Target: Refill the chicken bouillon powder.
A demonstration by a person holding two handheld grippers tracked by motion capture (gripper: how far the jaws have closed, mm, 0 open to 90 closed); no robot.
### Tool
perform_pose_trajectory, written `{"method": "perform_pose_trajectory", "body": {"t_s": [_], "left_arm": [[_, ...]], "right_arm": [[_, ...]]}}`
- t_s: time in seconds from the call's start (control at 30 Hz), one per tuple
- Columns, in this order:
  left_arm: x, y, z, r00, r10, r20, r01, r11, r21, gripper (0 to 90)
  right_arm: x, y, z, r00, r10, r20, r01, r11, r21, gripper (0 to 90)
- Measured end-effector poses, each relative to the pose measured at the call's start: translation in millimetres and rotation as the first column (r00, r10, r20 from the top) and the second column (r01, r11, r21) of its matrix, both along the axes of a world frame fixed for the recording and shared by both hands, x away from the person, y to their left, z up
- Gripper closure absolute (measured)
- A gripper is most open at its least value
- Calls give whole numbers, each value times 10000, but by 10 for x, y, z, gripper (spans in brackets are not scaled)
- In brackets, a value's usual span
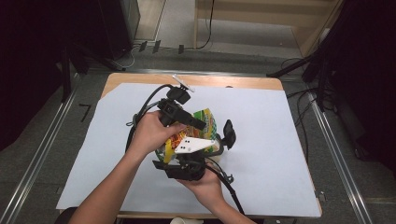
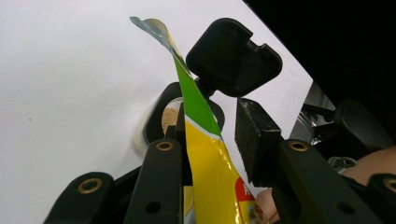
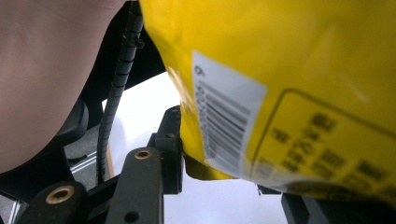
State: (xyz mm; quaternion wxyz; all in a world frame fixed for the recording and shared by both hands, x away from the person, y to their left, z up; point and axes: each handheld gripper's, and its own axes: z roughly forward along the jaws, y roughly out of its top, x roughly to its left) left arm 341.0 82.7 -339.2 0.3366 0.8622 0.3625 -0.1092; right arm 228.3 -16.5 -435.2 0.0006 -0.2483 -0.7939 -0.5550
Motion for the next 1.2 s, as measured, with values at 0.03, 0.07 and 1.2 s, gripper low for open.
{"method": "perform_pose_trajectory", "body": {"t_s": [0.03,0.07,1.2], "left_arm": [[2,0,-2,10000,9,0,-9,10000,-3,719],[7,2,-6,10000,-7,-12,7,10000,-27,719],[11,10,-16,10000,-5,-16,5,9999,-102,723]], "right_arm": [[4,-1,-3,10000,5,-3,-5,10000,7,628],[7,-2,-5,10000,17,5,-17,10000,-15,628],[12,0,-13,10000,-8,77,9,9999,-116,628]]}}
